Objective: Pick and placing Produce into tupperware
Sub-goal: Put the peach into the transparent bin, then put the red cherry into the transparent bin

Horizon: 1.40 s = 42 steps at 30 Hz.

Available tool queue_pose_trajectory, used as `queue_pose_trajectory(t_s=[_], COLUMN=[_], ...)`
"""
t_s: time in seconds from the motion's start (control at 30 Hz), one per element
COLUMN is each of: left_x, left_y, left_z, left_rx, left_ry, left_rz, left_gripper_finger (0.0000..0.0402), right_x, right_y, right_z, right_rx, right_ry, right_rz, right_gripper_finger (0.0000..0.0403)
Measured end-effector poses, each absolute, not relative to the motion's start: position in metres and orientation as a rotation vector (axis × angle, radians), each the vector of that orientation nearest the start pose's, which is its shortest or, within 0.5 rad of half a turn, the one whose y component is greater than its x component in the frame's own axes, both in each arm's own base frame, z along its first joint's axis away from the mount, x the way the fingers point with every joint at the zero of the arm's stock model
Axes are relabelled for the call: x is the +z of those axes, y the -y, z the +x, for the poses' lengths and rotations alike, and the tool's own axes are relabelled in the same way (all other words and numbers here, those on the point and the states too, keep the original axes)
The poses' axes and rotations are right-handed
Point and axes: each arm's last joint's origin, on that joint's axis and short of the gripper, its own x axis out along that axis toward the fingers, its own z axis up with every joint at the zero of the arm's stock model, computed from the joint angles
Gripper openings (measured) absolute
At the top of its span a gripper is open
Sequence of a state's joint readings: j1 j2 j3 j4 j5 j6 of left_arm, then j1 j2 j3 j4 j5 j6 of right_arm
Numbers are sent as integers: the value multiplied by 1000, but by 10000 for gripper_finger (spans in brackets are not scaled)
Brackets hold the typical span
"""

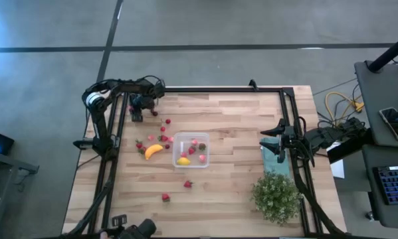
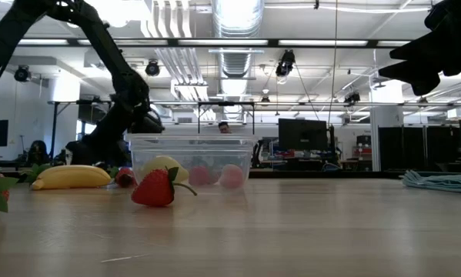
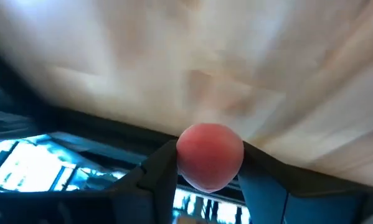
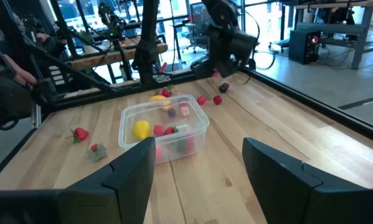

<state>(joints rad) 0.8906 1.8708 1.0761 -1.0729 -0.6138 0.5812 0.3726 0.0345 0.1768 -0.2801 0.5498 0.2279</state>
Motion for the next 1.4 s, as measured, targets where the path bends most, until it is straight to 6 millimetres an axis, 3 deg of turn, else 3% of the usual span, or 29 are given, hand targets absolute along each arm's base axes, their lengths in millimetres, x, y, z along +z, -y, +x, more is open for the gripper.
queue_pose_trajectory(t_s=[0.13,0.23,0.43,0.57,0.73,0.9,1.13,1.4], left_x=[165,198,272,300,298,274,248,243], left_y=[-237,-235,-210,-174,-123,-87,-79,-61], left_z=[183,200,236,254,278,305,323,333], left_rx=[519,561,366,193,12,-99,-159,-85], left_ry=[-2028,-1813,-1248,-1097,-1119,-1200,-1254,-1265], left_rz=[46,-29,-225,-215,-127,-146,-403,-521], left_gripper_finger=[134,134,134,134,134,134,138,198], right_x=[194,194,194,194,194,194,194,194], right_y=[-16,-16,-16,-16,-16,-16,-16,-16], right_z=[82,82,82,82,82,82,82,82], right_rx=[-190,-190,-190,-190,-189,-190,-190,-190], right_ry=[-103,-103,-103,-103,-103,-103,-103,-103], right_rz=[166,166,166,166,166,165,166,166], right_gripper_finger=[233,233,233,233,233,233,233,233])
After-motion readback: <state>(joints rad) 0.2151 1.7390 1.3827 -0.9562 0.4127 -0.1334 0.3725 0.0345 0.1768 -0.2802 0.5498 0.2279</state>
